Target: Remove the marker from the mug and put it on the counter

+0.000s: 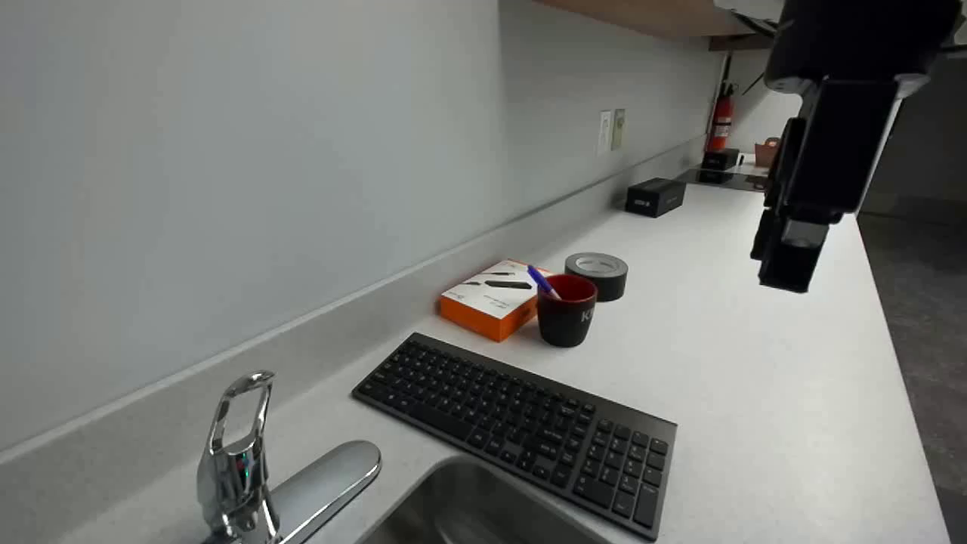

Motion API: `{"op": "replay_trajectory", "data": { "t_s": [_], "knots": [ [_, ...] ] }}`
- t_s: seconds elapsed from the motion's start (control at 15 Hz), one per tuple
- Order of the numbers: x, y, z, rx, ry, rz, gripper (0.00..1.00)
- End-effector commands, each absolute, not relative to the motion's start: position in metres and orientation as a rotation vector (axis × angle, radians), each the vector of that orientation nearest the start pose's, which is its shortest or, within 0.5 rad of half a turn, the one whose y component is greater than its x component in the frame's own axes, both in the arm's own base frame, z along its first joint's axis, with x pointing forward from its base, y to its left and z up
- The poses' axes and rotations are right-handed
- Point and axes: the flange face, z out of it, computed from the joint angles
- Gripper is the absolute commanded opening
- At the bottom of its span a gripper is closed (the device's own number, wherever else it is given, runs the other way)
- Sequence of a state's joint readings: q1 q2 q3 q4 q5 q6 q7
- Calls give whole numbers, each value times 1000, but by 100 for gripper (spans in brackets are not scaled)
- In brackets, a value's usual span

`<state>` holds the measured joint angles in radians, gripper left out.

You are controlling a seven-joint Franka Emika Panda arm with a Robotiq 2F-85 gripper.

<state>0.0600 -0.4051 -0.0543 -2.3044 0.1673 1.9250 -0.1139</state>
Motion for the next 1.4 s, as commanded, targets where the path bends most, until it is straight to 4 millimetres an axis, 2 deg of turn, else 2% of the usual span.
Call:
{"op": "replay_trajectory", "data": {
  "t_s": [0.0, 0.47, 0.6, 0.8, 1.2, 1.33],
  "knots": [
    [433, 12, 507, -2962, -100, -48, 100],
    [435, 11, 506, -2963, -109, -52, 100],
    [441, -1, 504, -3012, -117, -116, 100],
    [456, -34, 500, -3083, -107, -213, 100],
    [515, -131, 472, -3202, 83, -568, 100],
    [527, -143, 464, -3176, 183, -585, 100]
  ]
}}
